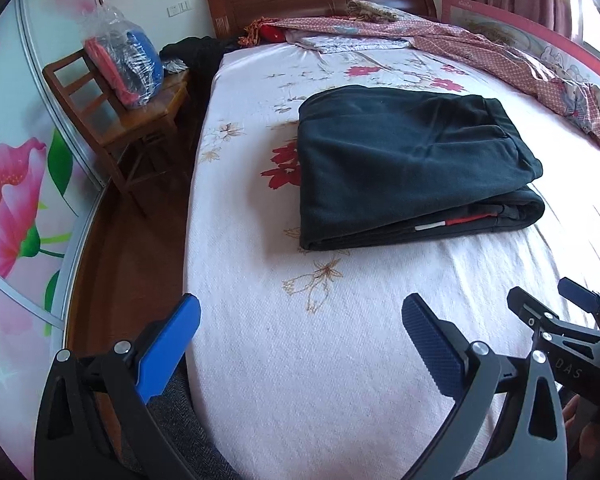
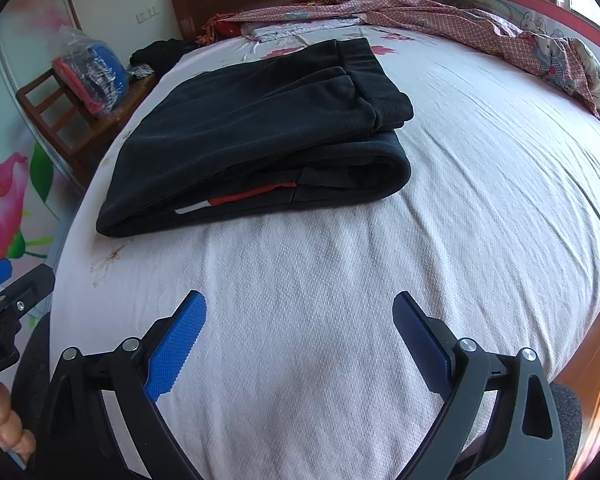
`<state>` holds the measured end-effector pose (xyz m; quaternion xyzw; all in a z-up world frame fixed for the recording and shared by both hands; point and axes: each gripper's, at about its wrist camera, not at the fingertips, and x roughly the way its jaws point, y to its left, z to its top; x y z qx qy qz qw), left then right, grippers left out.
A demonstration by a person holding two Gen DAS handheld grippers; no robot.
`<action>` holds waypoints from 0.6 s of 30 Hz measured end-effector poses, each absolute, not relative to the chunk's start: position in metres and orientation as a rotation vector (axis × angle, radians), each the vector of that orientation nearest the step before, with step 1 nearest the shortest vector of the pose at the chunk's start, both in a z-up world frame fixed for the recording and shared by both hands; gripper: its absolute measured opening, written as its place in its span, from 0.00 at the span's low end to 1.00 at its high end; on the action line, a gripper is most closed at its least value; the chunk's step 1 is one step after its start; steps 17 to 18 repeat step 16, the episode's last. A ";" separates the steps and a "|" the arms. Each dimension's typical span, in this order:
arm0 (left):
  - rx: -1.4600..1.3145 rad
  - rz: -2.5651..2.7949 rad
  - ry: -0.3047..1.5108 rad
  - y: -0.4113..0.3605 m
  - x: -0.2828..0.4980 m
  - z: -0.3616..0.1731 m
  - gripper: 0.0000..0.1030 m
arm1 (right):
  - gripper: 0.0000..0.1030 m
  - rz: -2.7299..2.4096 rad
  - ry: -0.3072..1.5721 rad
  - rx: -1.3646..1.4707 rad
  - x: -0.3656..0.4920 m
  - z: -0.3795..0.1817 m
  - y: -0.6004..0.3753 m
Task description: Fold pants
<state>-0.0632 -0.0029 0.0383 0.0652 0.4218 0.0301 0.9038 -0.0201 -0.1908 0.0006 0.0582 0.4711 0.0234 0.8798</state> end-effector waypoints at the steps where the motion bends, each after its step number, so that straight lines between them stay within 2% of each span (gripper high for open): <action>1: 0.117 0.062 0.861 -0.001 -0.064 0.040 0.98 | 0.91 0.049 0.982 0.123 -0.020 0.000 -0.191; 5: -0.016 0.095 0.820 0.015 -0.066 0.044 0.98 | 0.91 0.046 0.985 0.128 -0.021 0.000 -0.192; 18: 0.022 0.133 0.954 0.012 -0.043 0.012 0.98 | 0.91 0.029 0.986 0.147 -0.020 0.000 -0.197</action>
